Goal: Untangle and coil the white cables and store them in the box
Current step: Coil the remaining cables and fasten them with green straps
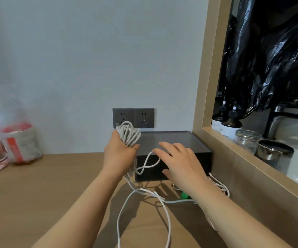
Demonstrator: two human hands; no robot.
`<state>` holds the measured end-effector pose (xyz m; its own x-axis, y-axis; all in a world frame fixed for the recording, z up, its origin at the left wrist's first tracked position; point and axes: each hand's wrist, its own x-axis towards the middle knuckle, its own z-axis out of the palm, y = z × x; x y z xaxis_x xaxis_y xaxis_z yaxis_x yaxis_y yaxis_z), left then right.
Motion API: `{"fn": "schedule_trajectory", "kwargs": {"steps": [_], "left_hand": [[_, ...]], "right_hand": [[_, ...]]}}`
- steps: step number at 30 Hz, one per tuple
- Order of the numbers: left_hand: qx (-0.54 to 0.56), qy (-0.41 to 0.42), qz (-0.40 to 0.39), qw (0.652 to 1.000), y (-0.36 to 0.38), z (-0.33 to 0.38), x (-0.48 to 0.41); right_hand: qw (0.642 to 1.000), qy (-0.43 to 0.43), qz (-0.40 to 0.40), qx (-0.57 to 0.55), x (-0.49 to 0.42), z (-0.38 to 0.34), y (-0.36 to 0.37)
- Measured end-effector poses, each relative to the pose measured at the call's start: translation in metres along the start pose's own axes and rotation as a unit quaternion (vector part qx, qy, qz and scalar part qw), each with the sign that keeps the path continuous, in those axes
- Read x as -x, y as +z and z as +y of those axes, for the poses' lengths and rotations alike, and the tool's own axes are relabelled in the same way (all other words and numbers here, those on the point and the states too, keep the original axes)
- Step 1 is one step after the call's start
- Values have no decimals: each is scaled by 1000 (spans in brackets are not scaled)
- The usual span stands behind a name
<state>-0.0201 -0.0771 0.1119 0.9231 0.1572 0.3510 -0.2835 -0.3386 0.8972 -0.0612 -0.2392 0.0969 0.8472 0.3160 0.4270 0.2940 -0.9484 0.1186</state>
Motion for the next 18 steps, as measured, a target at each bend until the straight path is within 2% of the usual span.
{"fn": "schedule_trajectory", "kwargs": {"steps": [4,8,12,15,17,18], "left_hand": [[10,13,-69,997,-4,4,1],[29,16,-90,995,-13,7,-2],[48,6,-93,995,-19,5,-3],[67,-11,-101,993,-21,3,-2],[74,-8,-105,992,-22,3,-2],[72,-3,-104,992,-22,2,-1]], "right_hand": [[998,-45,-23,43,-16,0,7],[993,-65,-51,83,-25,1,10],[995,-83,-53,-7,-24,5,17],[993,-92,-75,-11,-24,5,17],[992,-77,-97,-34,-27,6,16],[988,-48,-118,-86,-29,5,13]]}}
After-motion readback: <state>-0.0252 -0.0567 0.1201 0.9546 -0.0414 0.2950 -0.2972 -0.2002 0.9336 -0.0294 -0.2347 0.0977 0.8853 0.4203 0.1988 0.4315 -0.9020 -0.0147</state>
